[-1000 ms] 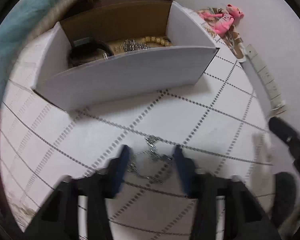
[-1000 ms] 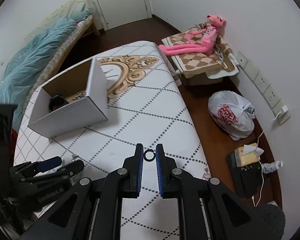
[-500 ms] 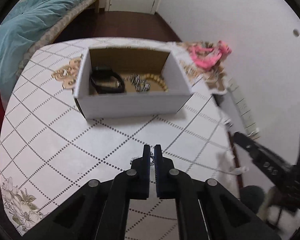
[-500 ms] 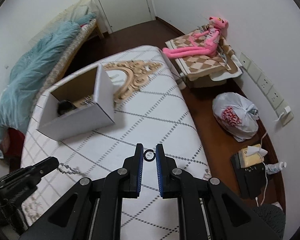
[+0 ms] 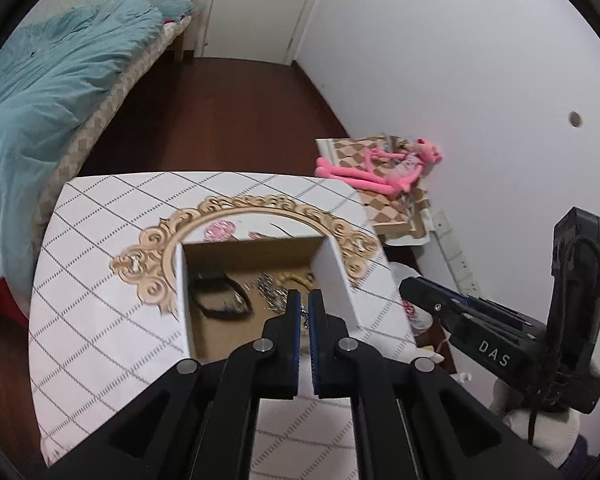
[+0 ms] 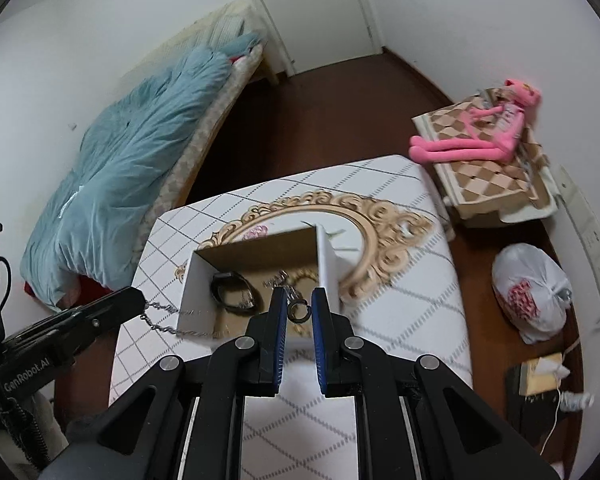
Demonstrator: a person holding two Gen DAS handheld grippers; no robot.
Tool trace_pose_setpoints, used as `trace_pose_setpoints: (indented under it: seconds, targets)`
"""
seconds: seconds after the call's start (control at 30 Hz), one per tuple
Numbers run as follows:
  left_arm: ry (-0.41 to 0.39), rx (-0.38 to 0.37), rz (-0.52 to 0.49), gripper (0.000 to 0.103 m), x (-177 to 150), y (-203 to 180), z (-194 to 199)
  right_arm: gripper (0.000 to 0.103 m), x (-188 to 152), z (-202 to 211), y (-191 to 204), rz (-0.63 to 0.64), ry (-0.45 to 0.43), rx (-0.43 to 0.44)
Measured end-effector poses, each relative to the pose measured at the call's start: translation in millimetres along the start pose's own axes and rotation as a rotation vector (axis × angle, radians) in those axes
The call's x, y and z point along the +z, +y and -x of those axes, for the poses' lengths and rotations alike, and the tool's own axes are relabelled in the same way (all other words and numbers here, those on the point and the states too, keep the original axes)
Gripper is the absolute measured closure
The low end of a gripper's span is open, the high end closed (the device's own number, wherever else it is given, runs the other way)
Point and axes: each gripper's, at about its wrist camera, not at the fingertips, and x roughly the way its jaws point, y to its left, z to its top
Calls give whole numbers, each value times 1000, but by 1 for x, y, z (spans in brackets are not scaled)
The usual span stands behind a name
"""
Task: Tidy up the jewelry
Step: 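Carry the black ring with the right tool while the left tool carries the bracelet into the box, then open both tools inside the box and withdraw them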
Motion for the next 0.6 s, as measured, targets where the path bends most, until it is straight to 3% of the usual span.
trace_pose_setpoints:
  seconds: [0.13, 0.3, 0.47, 0.53, 0.6]
  targets:
    - [57, 15, 28, 102, 15, 18, -26, 90, 20, -37, 3, 10, 88, 4]
    - [138, 159, 66, 97, 21, 35, -54, 90, 29, -78, 10, 52, 222, -29]
    - [136, 266, 56, 96, 20, 47, -63, 88, 33, -96, 9, 76, 285, -76]
    - [130, 311, 46, 95, 19, 50, -62, 77, 35, -95, 10, 86, 278, -94]
    - [121, 335, 43, 86, 17, 53, -60, 64, 36, -92, 8, 80, 271, -92]
